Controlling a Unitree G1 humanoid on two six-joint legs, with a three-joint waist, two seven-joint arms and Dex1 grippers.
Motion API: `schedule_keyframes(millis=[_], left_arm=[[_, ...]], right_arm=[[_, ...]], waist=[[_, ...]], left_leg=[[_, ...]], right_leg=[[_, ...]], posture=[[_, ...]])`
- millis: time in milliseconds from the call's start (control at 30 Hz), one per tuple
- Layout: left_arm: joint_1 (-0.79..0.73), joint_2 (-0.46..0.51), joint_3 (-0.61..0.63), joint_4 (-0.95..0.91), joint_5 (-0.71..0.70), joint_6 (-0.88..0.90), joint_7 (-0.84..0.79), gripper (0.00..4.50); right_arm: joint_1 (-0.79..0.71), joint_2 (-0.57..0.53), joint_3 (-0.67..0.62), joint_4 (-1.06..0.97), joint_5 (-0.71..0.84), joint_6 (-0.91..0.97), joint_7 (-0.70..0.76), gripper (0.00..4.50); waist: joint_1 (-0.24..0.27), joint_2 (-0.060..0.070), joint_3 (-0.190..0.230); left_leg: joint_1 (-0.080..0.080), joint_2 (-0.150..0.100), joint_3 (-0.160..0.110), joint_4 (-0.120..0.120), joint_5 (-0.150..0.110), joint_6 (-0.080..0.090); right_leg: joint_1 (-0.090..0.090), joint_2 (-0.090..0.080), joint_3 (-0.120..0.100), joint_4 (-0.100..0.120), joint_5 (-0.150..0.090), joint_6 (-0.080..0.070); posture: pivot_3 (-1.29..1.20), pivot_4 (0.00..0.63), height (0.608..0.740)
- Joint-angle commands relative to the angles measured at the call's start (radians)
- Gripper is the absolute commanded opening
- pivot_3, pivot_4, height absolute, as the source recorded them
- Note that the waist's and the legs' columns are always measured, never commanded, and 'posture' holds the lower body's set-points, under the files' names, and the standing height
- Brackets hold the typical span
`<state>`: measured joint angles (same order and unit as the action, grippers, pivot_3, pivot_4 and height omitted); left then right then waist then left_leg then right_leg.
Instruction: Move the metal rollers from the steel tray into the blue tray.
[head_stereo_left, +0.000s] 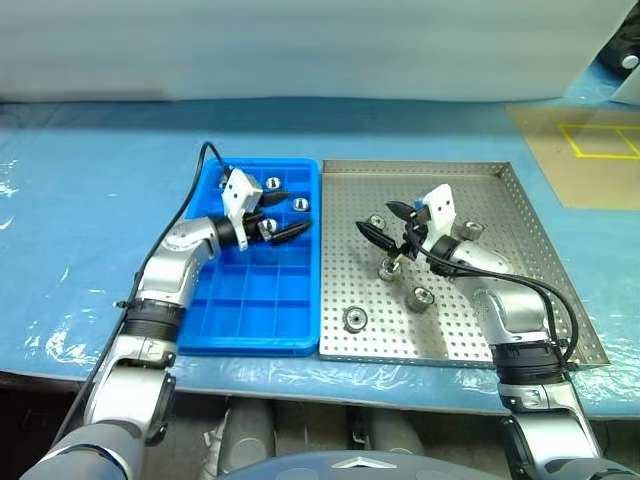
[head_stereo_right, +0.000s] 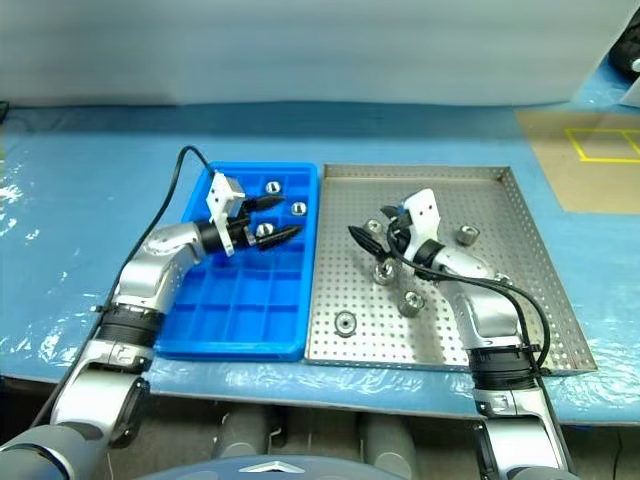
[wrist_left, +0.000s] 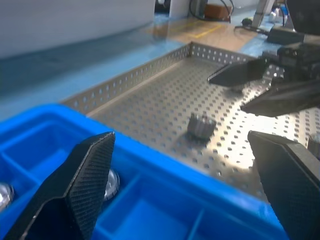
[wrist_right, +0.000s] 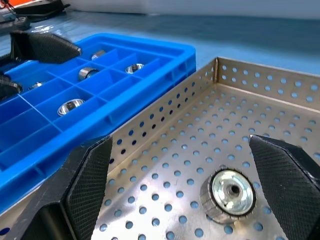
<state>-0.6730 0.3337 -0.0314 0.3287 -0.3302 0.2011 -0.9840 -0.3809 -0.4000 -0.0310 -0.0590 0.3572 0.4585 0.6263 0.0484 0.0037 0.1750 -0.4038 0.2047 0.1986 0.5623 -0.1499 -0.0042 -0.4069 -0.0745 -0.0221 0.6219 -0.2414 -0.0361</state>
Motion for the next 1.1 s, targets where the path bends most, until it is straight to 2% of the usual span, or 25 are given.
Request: schedule_keyframes(millis=[33, 200, 333, 467, 567, 800, 933, 1100], left_arm=[[-0.133, -0.036, -0.020, 0.118, 0.022, -0.083, -0.045, 4.49], [-0.339, -0.103, -0.059, 0.434, 0.108, -0.259, -0.102, 4.49], [-0.491, -0.151, -0.076, 0.707, 0.198, -0.387, -0.074, 4.49], [-0.586, -0.194, -0.094, 0.870, 0.277, -0.444, -0.043, 4.49], [-0.611, -0.221, -0.141, 0.941, 0.369, -0.467, 0.010, 4.49], [-0.609, -0.287, -0.172, 1.007, 0.481, -0.453, 0.091, 4.49], [-0.610, -0.331, -0.175, 1.031, 0.540, -0.383, 0.237, 4.49], [-0.605, -0.353, -0.176, 1.040, 0.586, -0.344, 0.305, 4.49]], right_arm=[[-0.008, -0.031, -0.051, -0.055, 0.019, 0.002, -0.004, 4.50], [0.017, -0.047, -0.085, -0.097, 0.022, 0.010, -0.034, 4.50], [0.058, -0.047, -0.109, -0.153, 0.023, 0.019, -0.068, 4.50], [0.110, -0.054, -0.159, -0.226, 0.037, 0.034, -0.110, 4.50], [0.157, -0.063, -0.201, -0.291, 0.056, 0.056, -0.133, 4.50], [0.263, -0.073, -0.250, -0.448, 0.100, 0.124, -0.177, 4.50], [0.311, -0.064, -0.256, -0.502, 0.101, 0.147, -0.216, 4.50], [0.346, -0.064, -0.259, -0.538, 0.098, 0.158, -0.244, 4.50]], waist=[[-0.001, 0.000, 0.000], [-0.009, 0.000, 0.000], [-0.021, 0.000, 0.000], [-0.034, 0.000, 0.000], [-0.038, 0.000, 0.000], [-0.063, -0.001, 0.000], [-0.079, -0.001, 0.000], [-0.101, -0.001, 0.000]], left_leg=[[0.000, 0.000, 0.000, 0.000, 0.000, 0.000], [0.000, 0.000, 0.000, 0.000, 0.000, 0.000], [0.000, -0.002, 0.000, 0.000, 0.001, 0.003], [0.000, -0.004, -0.001, 0.000, 0.000, 0.006], [0.000, -0.004, -0.001, 0.001, 0.000, 0.007], [0.000, -0.003, -0.001, 0.002, 0.000, 0.007], [0.000, -0.002, -0.001, 0.003, -0.001, 0.008], [-0.001, -0.004, -0.003, 0.004, -0.002, 0.009]], right_leg=[[0.001, 0.000, 0.000, 0.000, 0.000, 0.000], [0.000, 0.000, 0.000, -0.001, 0.000, 0.000], [0.000, 0.001, 0.000, -0.002, 0.001, 0.002], [0.000, 0.000, 0.000, -0.002, 0.001, 0.002], [0.001, 0.000, 0.001, -0.002, 0.001, 0.001], [0.002, 0.000, 0.001, -0.003, 0.001, 0.002], [0.002, 0.000, 0.001, -0.004, 0.001, 0.002], [0.002, 0.000, 0.001, -0.005, 0.001, 0.002]], posture=[[-0.20, 0.150, 0.740], [-0.28, 0.150, 0.740], [-0.34, 0.150, 0.740], [-0.42, 0.150, 0.740], [-0.46, 0.150, 0.740], [-0.56, 0.150, 0.740], [-0.60, 0.150, 0.740], [-0.63, 0.150, 0.740]])
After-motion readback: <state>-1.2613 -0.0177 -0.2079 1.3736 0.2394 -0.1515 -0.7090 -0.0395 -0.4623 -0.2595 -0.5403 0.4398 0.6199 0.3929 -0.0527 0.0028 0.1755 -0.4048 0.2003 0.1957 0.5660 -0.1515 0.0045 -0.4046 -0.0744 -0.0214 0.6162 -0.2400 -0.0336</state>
